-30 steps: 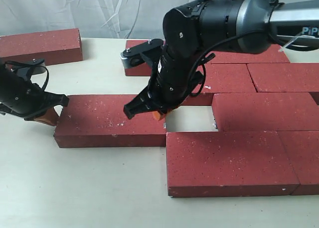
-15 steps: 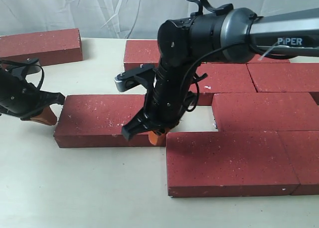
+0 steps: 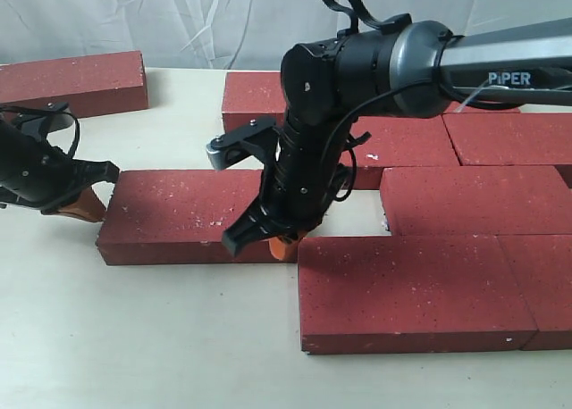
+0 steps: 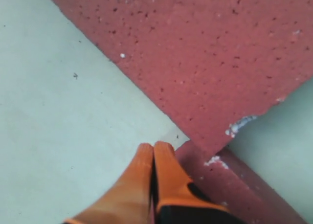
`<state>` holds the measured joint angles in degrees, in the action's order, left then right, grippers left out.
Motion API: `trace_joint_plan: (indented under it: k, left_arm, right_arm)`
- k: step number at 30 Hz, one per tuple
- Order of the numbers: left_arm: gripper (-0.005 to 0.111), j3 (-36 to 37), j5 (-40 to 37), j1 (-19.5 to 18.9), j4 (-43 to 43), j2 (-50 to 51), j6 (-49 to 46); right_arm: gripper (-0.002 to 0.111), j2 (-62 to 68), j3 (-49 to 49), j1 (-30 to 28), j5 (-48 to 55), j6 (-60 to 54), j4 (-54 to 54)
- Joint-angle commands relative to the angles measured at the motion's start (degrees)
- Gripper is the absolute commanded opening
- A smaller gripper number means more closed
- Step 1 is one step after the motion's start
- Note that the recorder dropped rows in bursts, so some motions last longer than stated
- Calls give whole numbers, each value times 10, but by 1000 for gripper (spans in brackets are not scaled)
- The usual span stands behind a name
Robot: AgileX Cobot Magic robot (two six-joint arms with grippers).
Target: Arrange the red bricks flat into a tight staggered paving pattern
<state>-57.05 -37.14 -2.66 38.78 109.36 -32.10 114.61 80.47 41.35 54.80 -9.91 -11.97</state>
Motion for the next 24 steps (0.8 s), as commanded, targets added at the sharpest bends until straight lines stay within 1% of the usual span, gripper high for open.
trace_joint_plan:
  k: [1,6,8,10,11,15,24]
  left_arm:
    - [0,0,-2,-1,4,3,0]
    - [0,0,-2,-1,4,3,0]
    - [0,0,-2,-1,4,3,0]
    - [0,0,-2,-1,4,3,0]
    - [0,0,-2,-1,4,3,0]
    - [0,0,-2,-1,1,3,0]
    - [0,0,-2,-1,1,3,0]
  right_arm:
    - [-1,-1,-2,0,-14,4,19]
    - [-1,-1,-2,0,-18,21,40]
    - [-1,-1,-2,0,-12,20,19]
    - [-1,-1,-2,1,2,-16,-20]
    - [-1,-1,-2,1,5,-18,-21]
    - [-1,-1,-2,-1,-17,-8,4]
    - [-1,-1,-15,-1,-31,-8,5]
